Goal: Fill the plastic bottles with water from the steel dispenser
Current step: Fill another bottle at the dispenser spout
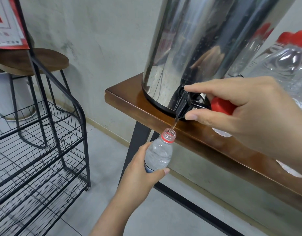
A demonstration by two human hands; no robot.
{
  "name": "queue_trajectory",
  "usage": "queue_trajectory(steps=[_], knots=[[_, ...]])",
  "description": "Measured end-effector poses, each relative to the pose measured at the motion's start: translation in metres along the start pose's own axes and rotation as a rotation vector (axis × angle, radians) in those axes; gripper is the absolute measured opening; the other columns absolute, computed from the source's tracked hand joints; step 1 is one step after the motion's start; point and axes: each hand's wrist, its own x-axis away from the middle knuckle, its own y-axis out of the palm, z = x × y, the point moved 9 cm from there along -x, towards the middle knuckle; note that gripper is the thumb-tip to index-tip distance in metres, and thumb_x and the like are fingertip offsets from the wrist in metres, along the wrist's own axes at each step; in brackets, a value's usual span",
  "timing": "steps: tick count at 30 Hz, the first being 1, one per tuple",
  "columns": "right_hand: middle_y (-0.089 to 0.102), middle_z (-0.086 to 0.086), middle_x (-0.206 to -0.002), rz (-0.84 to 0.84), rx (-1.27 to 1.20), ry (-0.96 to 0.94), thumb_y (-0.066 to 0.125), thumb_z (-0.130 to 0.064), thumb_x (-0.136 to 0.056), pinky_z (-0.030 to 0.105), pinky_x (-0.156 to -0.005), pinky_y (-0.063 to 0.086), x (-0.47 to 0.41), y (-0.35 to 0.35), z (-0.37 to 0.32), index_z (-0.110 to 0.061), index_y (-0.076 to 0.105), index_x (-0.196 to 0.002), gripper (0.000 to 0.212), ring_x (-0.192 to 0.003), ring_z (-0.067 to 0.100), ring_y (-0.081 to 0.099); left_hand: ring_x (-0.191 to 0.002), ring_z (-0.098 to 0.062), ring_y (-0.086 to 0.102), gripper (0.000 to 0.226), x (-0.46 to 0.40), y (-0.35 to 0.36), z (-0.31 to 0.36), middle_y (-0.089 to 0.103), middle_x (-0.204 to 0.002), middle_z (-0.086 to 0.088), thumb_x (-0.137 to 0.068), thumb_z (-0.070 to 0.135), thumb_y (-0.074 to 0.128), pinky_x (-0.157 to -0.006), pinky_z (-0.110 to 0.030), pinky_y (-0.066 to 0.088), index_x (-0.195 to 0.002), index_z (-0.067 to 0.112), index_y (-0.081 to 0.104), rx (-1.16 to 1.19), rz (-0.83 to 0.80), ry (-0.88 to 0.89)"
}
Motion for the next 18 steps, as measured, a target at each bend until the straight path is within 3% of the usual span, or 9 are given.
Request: queue_trajectory(steps=[5,12,18], knots=[[0.037,-0.044,-0.087,-0.032,0.041,0.008,0.063,-0.058,-0.088,-0.005,-0.080,0.030,0.0012,0.0022,0.0033,-0.028,0.069,-0.127,0.050,-0.084,-0.030,0.044,-0.114,0.005,0.060,0.067,0.0001,0.0008,-0.0002,0.062,-0.120,0.030,-0.080,0.034,0.086,-0.087,-0.012,0.053,-0.130,0.054,0.046,0.010,0.000,-0.002],[0.036,-0.042,-0.097,-0.049,0.114,0.003,0.065,-0.048,-0.091,-0.008,-0.087,0.027,0.0014,0.0025,0.0051,-0.028,0.067,-0.129,0.043,-0.094,-0.018,0.041,-0.115,0.003,0.060,0.068,0.0002,0.0006,-0.0005,0.062,-0.122,0.028,-0.080,0.035,0.086,-0.090,-0.016,0.055,-0.132,0.053,0.046,0.006,-0.003,0.000],[0.049,-0.031,-0.101,-0.030,0.142,-0.013,0.063,-0.046,-0.093,-0.006,-0.091,0.029,0.0014,0.0021,0.0052,-0.026,0.068,-0.128,0.041,-0.098,-0.015,0.044,-0.116,0.002,0.060,0.069,-0.0007,0.0005,-0.0013,0.062,-0.122,0.029,-0.080,0.035,0.086,-0.092,-0.019,0.055,-0.133,0.054,0.046,0.006,-0.001,0.001]])
